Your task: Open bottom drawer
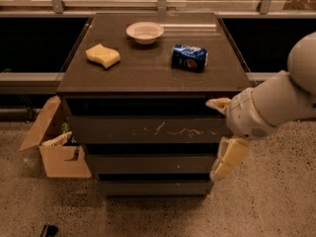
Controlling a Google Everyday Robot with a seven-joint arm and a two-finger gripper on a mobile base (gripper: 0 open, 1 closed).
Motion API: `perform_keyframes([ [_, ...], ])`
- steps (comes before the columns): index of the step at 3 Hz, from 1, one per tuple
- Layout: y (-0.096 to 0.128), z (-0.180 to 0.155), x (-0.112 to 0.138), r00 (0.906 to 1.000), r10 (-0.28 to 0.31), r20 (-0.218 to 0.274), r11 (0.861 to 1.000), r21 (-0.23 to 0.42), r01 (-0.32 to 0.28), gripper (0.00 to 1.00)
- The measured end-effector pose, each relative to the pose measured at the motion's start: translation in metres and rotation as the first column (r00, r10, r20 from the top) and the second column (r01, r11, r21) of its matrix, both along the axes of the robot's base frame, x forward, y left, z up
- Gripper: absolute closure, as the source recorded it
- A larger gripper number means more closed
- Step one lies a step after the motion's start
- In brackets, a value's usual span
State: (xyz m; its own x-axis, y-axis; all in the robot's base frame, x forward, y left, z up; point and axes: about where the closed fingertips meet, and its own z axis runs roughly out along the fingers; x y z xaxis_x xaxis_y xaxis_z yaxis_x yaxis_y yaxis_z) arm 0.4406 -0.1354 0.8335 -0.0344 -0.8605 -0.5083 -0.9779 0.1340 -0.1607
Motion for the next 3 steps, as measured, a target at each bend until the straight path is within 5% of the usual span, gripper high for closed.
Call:
perform_keyframes([
  [1, 0.026, -0.037, -0.002, 0.9982, 0.048, -0.036, 0.994, 0.099, -0.045, 0.00],
  [3, 0.035, -0.056, -0.004, 0.9942, 0.094, -0.053, 0.990, 0.114, -0.087, 0.00],
])
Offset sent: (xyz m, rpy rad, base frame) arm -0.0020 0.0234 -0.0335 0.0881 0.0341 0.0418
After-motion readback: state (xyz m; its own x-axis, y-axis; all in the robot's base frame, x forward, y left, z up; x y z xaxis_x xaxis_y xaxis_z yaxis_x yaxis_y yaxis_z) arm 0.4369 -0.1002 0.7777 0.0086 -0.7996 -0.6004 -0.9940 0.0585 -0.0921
